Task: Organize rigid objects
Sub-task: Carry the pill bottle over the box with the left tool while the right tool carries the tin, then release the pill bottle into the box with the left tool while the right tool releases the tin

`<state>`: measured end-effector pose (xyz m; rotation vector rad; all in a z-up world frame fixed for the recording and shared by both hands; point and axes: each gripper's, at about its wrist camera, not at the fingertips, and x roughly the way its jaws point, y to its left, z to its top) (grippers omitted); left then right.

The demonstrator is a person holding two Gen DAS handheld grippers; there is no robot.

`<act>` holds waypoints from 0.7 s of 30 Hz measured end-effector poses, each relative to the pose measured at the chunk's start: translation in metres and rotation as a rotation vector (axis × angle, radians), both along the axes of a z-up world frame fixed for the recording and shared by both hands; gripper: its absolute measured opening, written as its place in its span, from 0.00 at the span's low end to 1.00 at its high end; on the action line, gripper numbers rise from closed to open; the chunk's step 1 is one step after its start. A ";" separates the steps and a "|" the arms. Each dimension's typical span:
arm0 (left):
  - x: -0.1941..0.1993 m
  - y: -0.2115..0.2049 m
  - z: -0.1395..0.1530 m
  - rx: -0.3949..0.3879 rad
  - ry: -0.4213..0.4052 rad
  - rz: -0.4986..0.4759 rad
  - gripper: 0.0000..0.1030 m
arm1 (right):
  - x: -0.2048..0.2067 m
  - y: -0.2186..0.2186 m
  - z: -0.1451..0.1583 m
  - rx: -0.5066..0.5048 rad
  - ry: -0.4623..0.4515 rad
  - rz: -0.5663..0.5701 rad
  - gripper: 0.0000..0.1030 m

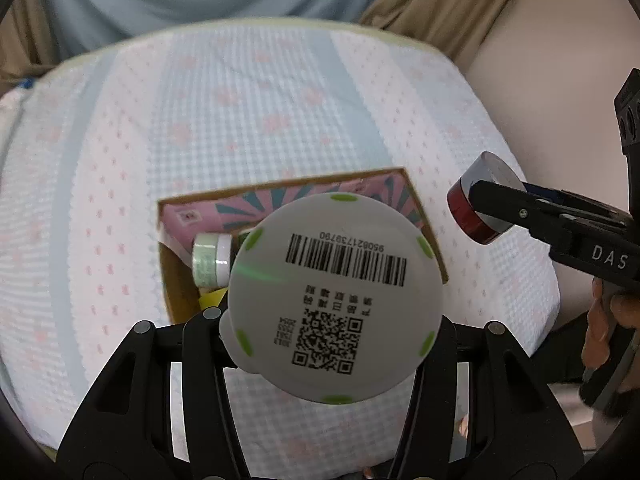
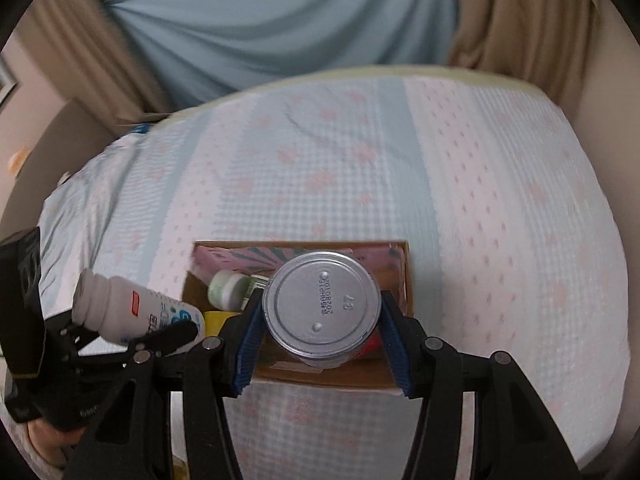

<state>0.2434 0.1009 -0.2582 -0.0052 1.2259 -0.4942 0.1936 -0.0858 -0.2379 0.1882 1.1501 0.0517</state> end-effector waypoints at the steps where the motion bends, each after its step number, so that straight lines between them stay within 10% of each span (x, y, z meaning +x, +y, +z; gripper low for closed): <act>1: 0.003 -0.001 -0.006 0.001 0.010 -0.009 0.46 | 0.002 0.001 -0.007 -0.005 0.013 -0.015 0.49; 21: 0.037 -0.050 -0.126 0.141 0.195 -0.149 0.46 | 0.065 -0.019 -0.134 -0.020 0.200 -0.153 0.49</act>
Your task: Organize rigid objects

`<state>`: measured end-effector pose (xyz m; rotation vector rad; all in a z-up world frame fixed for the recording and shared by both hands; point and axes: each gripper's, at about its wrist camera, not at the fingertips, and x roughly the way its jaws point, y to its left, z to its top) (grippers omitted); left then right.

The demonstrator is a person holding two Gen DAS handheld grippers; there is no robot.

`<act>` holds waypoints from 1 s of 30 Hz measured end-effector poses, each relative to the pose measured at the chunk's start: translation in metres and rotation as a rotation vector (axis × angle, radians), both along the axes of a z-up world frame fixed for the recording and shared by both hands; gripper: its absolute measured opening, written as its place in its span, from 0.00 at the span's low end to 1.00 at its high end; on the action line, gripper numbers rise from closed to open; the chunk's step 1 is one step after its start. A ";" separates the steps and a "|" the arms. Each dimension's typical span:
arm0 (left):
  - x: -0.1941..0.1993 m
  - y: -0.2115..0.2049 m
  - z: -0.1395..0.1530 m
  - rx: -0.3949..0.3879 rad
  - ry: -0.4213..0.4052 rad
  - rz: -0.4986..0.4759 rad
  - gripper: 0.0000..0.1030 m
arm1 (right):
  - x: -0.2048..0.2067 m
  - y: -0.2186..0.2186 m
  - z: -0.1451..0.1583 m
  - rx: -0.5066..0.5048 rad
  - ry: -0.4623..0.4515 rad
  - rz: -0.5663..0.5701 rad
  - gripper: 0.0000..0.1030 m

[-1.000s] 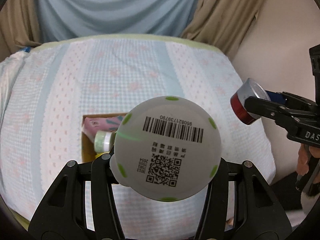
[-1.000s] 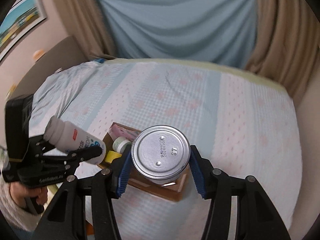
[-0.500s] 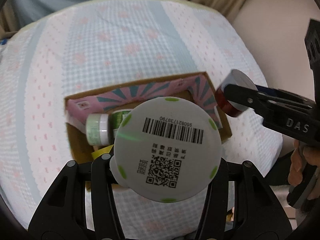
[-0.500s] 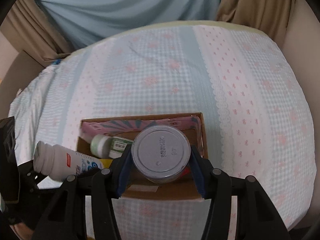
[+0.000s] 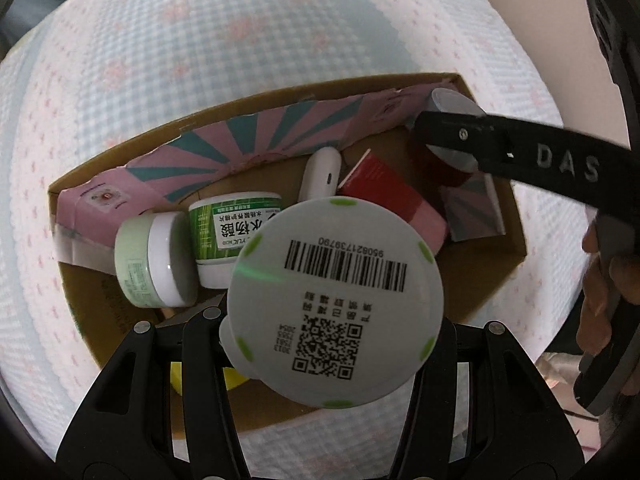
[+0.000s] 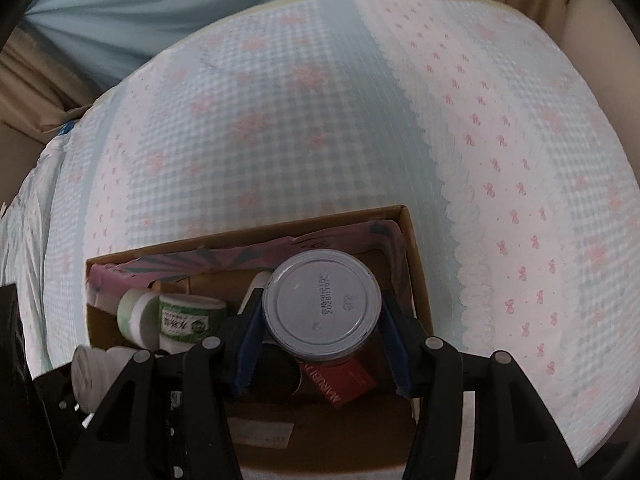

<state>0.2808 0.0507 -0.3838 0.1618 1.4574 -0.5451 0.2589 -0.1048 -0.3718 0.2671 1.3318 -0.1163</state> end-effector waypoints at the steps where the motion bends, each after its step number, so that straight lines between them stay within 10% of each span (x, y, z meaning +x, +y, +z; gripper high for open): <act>1: -0.001 -0.002 0.001 0.015 -0.011 -0.008 0.46 | 0.002 -0.002 -0.004 0.011 0.009 -0.008 0.49; 4: -0.001 -0.007 0.006 0.029 -0.045 -0.028 0.65 | 0.006 -0.004 -0.010 0.037 0.036 -0.018 0.53; 5: -0.001 -0.006 0.010 0.004 -0.046 -0.029 0.95 | 0.007 -0.004 -0.010 0.043 0.039 -0.017 0.58; 6: -0.002 -0.006 0.013 -0.005 -0.050 -0.029 0.99 | 0.007 -0.004 -0.008 0.045 0.036 -0.014 0.77; 9: -0.004 -0.006 0.021 -0.021 -0.064 -0.025 1.00 | 0.004 -0.002 0.001 0.066 0.010 0.004 0.99; 23: -0.026 0.007 0.041 -0.035 -0.134 0.029 1.00 | -0.028 0.002 0.042 0.020 -0.055 0.021 0.99; 30: -0.039 0.014 0.102 -0.024 -0.203 0.090 1.00 | -0.047 0.003 0.089 0.032 -0.095 0.036 0.99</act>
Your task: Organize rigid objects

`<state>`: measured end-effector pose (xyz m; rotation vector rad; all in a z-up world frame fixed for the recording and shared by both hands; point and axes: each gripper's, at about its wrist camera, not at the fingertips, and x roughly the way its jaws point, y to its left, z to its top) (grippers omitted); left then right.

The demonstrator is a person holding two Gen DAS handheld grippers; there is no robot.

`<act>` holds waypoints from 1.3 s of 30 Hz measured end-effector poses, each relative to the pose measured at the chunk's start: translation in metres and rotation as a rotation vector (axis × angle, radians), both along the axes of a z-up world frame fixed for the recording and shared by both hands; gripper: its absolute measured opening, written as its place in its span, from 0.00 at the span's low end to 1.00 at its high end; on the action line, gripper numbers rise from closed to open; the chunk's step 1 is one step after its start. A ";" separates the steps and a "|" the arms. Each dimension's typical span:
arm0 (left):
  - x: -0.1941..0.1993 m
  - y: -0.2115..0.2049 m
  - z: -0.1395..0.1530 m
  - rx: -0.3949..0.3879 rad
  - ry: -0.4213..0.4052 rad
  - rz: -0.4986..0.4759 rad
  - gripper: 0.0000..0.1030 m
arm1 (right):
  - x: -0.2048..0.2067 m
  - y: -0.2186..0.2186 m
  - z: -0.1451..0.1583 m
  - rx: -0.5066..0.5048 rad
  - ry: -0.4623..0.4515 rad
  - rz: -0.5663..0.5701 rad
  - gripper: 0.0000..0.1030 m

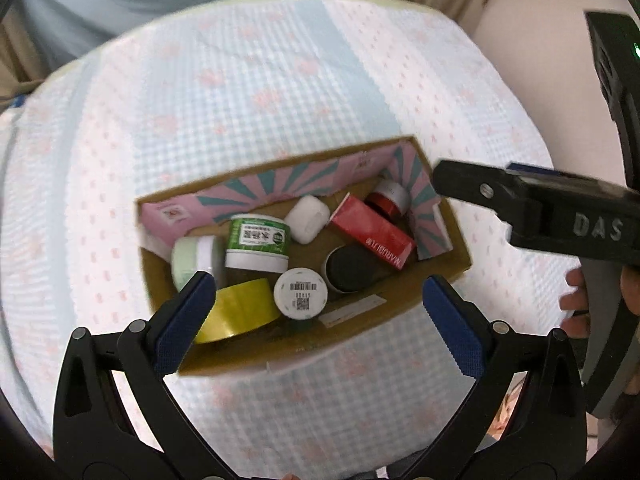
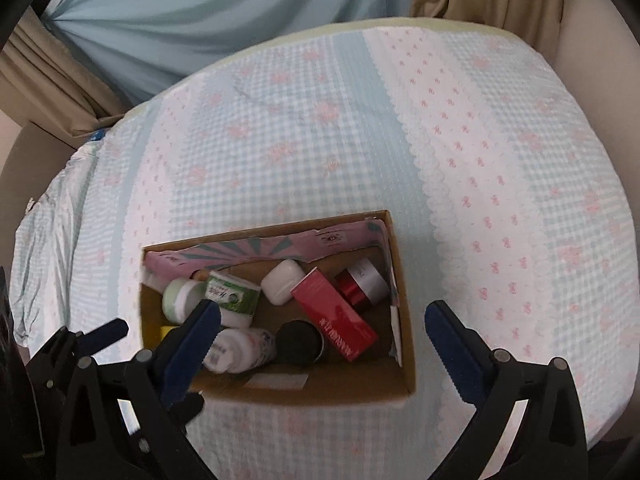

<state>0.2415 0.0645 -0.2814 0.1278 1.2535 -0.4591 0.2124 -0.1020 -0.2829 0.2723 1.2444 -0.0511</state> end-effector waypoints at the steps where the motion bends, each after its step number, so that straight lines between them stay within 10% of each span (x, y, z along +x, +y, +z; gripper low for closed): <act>1: -0.003 0.003 0.010 0.003 -0.013 0.009 1.00 | -0.004 0.000 0.011 0.005 -0.009 0.004 0.99; 17: -0.100 0.027 0.245 -0.047 -0.477 0.250 1.00 | -0.116 -0.025 0.236 -0.204 -0.361 0.053 0.99; 39: -0.173 -0.003 0.288 -0.044 -0.668 0.274 1.00 | -0.177 -0.043 0.268 -0.279 -0.526 0.038 0.99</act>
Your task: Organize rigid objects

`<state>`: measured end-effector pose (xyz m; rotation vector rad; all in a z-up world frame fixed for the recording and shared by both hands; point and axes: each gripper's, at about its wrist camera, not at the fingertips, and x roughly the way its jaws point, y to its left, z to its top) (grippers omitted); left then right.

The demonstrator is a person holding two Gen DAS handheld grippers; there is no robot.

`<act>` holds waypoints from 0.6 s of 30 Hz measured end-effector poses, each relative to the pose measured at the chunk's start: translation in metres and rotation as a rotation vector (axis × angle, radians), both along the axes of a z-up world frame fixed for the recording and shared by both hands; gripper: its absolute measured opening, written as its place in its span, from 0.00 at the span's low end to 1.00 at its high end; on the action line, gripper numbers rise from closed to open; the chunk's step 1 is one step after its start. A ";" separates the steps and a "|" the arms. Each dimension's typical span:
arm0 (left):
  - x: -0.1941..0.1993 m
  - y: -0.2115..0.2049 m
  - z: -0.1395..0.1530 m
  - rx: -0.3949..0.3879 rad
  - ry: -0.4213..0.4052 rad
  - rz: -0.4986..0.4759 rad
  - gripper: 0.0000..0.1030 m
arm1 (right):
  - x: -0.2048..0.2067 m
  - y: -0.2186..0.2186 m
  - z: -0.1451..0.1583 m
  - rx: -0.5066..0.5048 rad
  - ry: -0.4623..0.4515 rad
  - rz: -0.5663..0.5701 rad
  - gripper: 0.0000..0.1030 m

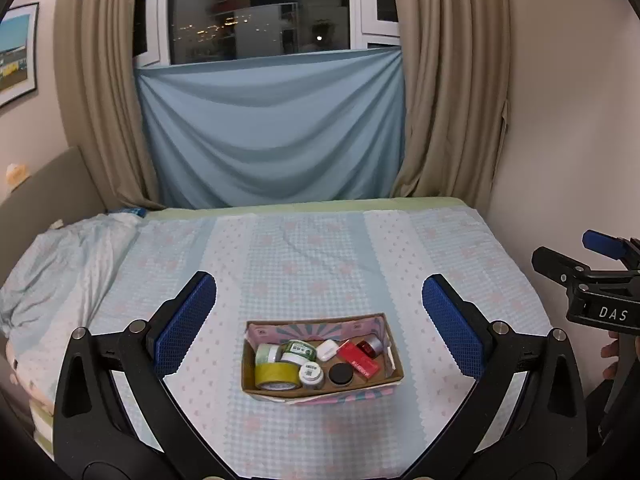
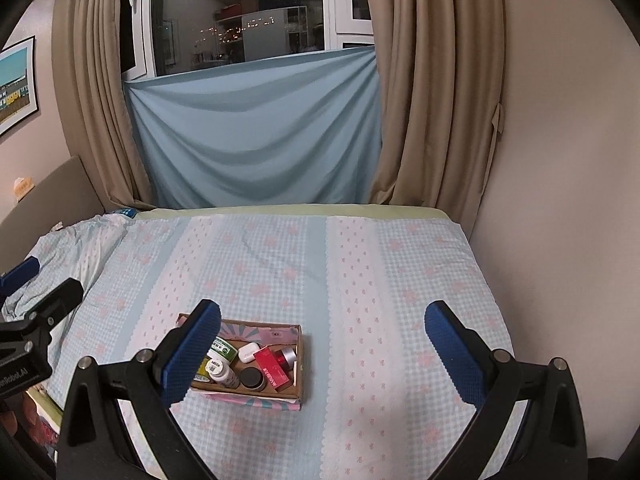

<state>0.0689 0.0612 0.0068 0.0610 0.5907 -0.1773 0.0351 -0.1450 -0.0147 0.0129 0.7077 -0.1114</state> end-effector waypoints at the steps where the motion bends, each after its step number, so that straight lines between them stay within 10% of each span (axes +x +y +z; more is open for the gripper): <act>1: 0.000 -0.001 0.000 0.000 -0.003 0.000 1.00 | 0.000 -0.001 0.000 0.000 -0.001 -0.001 0.99; 18: 0.003 -0.005 -0.002 -0.002 -0.001 -0.005 1.00 | 0.004 -0.004 0.001 0.003 -0.006 -0.013 0.99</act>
